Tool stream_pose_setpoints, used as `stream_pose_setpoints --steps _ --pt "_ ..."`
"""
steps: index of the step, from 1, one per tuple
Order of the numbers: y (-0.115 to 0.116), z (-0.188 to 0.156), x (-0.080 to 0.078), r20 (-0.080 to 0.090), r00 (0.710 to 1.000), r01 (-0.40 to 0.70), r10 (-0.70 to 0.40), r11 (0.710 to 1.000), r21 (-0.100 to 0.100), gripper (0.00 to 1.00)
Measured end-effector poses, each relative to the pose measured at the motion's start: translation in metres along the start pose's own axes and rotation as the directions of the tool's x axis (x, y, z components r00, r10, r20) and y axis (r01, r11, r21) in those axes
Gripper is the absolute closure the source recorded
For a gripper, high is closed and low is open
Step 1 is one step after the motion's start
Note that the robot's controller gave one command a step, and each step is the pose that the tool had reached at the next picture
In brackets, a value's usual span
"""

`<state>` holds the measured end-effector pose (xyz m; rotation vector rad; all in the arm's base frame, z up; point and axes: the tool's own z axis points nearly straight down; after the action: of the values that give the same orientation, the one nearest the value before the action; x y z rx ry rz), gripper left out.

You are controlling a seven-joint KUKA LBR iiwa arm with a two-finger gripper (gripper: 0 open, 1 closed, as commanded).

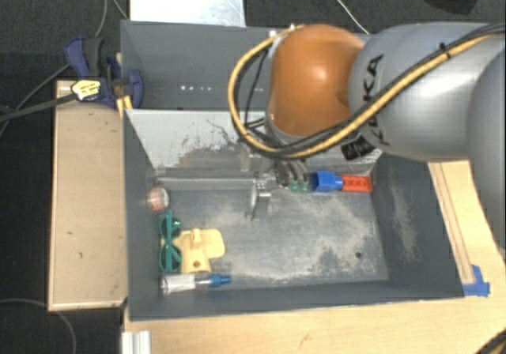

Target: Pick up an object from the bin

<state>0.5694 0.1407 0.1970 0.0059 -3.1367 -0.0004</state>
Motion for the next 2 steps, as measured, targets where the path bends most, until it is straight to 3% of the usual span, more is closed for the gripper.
stream_pose_setpoints --steps 1,2 --pt "-0.001 -0.005 -0.002 0.008 1.000 -0.005 0.005 1.000 -0.001 0.00" --pt "0.056 0.070 0.057 -0.007 0.996 0.088 -0.088 0.996 -0.002 0.00"
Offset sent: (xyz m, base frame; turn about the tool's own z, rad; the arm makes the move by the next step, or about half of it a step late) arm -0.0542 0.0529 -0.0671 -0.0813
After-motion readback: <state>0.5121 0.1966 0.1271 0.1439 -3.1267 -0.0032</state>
